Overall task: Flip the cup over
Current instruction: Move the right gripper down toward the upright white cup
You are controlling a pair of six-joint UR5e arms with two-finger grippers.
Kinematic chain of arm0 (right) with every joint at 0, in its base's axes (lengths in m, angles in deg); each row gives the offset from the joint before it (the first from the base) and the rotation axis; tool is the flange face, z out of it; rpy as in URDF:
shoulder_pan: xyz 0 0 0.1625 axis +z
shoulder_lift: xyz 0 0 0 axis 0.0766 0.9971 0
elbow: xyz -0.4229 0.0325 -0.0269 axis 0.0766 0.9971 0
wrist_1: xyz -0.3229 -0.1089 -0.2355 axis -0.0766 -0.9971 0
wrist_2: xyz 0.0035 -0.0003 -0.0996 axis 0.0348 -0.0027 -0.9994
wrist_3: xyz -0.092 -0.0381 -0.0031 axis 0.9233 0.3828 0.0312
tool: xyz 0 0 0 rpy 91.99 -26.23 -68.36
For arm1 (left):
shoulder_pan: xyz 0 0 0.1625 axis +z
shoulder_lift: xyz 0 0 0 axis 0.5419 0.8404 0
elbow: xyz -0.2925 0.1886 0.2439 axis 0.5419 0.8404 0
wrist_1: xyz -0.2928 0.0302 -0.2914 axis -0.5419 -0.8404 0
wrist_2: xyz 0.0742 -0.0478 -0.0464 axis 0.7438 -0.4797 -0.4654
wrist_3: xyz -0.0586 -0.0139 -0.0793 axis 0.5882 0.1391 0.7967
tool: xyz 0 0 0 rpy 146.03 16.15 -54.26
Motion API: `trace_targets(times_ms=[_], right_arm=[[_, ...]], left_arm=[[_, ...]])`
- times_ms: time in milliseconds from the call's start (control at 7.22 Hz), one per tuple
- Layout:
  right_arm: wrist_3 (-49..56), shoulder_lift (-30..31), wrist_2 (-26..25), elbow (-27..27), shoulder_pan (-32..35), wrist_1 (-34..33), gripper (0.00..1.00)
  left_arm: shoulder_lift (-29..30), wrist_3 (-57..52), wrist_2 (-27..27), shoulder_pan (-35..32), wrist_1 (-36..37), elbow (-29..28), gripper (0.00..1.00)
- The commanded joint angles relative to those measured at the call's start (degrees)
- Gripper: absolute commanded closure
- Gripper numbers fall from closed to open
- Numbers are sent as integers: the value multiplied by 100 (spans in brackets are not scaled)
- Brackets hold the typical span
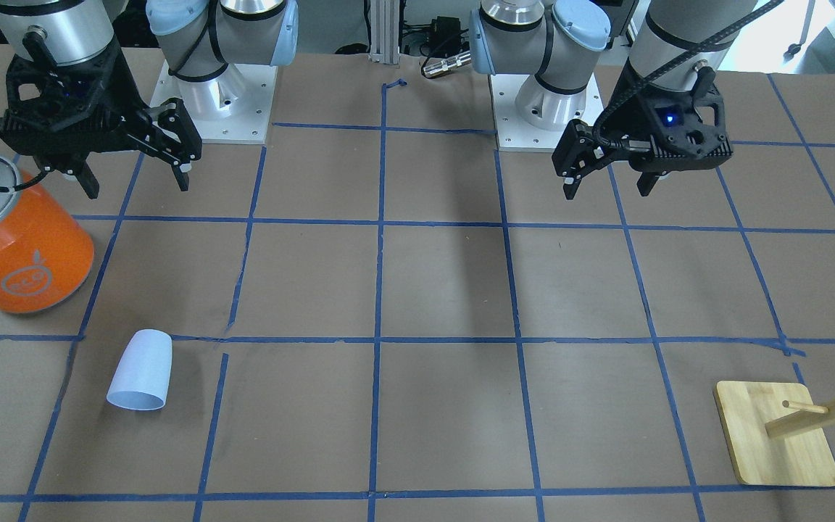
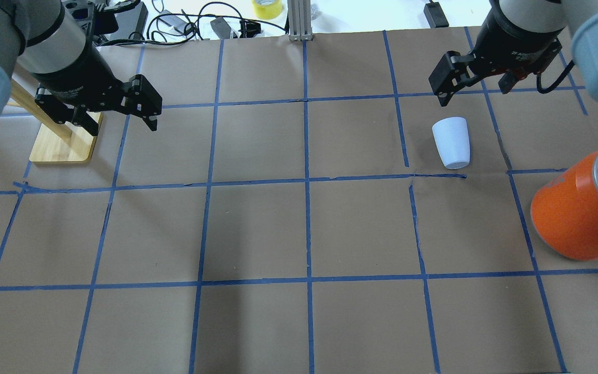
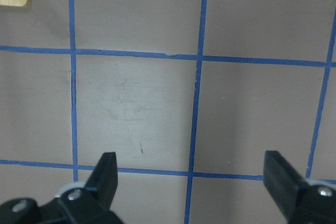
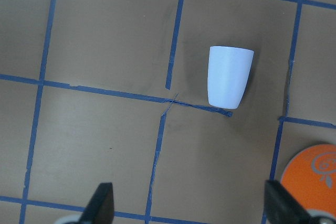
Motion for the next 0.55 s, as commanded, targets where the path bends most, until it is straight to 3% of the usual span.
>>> trace_targets(times_ms=[0,415], right_arm=[[24,-64,-61,-92,-51,-476,0],[24,-1301,-27,-92,-340,-1541,0]], left_arm=[[-9,3,0,-6,0,-1,0],[-9,-6,0,3,-17,8,0]])
